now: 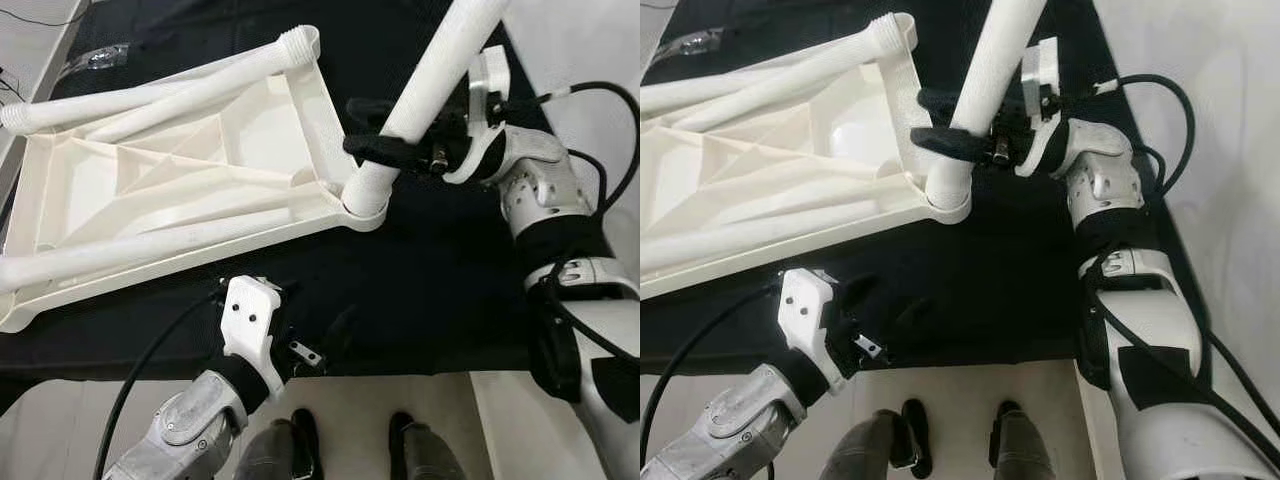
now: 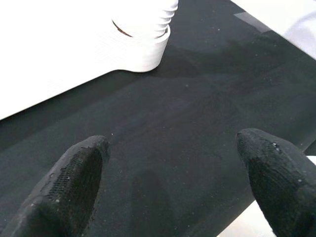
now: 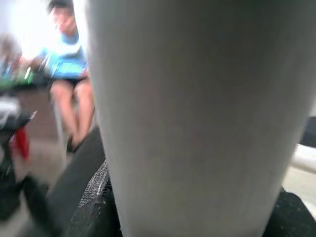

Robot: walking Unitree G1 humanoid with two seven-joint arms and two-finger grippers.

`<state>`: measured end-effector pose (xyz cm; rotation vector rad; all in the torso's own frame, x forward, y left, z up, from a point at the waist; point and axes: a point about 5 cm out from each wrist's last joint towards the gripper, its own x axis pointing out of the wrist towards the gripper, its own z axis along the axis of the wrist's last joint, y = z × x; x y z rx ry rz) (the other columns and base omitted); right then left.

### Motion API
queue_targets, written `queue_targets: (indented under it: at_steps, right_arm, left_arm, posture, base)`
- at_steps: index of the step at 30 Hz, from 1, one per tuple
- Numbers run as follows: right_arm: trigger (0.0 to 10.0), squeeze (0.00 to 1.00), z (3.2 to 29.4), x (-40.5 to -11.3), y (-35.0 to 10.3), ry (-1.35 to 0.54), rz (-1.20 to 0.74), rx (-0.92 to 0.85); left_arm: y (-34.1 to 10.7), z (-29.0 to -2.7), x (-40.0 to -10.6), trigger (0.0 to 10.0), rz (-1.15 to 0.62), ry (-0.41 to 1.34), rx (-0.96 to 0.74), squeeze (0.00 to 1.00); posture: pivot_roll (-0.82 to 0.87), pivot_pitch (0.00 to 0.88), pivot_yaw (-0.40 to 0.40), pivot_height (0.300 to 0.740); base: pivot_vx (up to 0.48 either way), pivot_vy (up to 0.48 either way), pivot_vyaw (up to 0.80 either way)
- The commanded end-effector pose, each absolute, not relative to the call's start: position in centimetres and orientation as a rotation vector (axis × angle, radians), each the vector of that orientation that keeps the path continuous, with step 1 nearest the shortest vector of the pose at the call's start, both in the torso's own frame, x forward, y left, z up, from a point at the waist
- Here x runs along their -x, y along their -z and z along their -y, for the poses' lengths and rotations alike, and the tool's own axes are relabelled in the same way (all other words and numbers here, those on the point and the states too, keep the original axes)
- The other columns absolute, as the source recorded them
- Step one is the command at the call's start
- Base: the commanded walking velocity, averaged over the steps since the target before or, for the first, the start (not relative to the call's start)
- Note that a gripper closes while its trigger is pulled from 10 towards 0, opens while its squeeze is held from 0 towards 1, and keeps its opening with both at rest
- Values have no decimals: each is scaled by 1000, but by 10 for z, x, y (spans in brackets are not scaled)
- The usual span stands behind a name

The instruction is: Building children table

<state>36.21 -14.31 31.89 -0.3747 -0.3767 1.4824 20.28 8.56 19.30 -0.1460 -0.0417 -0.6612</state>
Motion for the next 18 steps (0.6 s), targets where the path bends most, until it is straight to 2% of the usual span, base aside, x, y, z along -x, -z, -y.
queue_targets:
  at_steps: [1, 6, 9, 15, 18]
  right_arm:
    - [10000, 0, 139, -361, -279, -1565, 164, 460]
    - [10000, 0, 133, -356, -278, -1621, 122, 604]
    - [10000, 0, 127, -349, -284, -1678, 104, 627]
    - [10000, 0, 122, -337, -288, -1755, 83, 607]
    - [10000, 0, 111, -327, -297, -1829, 130, 505]
  left_arm:
    - [-191, -87, -201, 10000, 24, 659, 126, 0]
    - [-191, -86, -204, 10000, 28, 657, 126, 0]
    - [-191, -85, -206, 10000, 31, 655, 128, 0]
    - [-190, -84, -209, 10000, 32, 653, 132, 0]
    - [-190, -83, -212, 10000, 40, 651, 137, 0]
  posture:
    - [39, 392, 130, 740]
    - [25, 384, 118, 740]
    - [13, 380, 110, 740]
    - [-8, 373, 99, 740]
    - [-18, 362, 89, 740]
  base:
    - [0, 0, 0]
    - [0, 0, 0]
    - [0, 0, 0]
    - [0, 0, 0]
    - [0, 0, 0]
